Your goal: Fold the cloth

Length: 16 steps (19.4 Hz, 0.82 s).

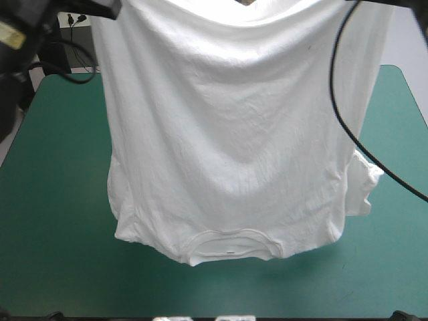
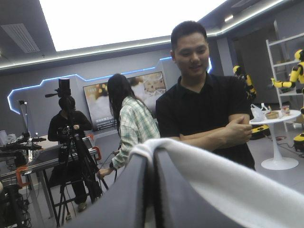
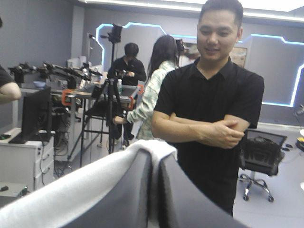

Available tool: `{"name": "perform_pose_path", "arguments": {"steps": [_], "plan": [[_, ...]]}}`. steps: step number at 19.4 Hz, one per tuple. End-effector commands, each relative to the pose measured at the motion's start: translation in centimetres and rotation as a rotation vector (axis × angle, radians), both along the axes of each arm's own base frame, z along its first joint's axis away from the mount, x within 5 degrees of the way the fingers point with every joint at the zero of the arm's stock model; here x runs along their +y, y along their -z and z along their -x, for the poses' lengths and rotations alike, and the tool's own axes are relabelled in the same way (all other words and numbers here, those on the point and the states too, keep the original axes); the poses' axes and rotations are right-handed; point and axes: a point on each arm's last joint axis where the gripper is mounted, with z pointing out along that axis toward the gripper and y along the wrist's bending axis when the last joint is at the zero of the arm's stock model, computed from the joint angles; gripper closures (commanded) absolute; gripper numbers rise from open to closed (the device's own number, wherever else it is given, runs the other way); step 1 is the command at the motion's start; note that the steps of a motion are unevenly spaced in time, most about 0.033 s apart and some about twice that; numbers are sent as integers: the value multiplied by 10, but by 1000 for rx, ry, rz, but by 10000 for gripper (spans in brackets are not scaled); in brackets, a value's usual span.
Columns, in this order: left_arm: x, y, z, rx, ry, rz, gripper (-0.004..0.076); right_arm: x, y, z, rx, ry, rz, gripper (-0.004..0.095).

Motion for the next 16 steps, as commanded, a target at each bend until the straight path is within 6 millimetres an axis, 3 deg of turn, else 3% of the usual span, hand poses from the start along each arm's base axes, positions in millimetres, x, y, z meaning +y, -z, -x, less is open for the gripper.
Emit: {"name": "perform_pose_path", "arguments": {"steps": [1,2,5,9,11,13,16], "plan": [[-12,-4,-15,-119,-5,23,733,6,3,-33,-65,81,5,925],[-20,5,-37,-122,-29,15,733,11,13,-61,-52,92,8,925],[-14,13,-81,-190,20,148,733,5,19,-103,-100,45,-38,925],[4,-5,-105,-338,65,279,733,-23,-5,-110,-305,9,-114,925],[9,-8,-117,-366,44,317,733,-38,-1,-122,-292,17,-141,925],[8,1,-134,-293,-5,323,733,-42,16,-144,-190,15,-151,925],[9,43,-174,39,-150,321,733,-40,53,-176,24,39,-126,925]]}}
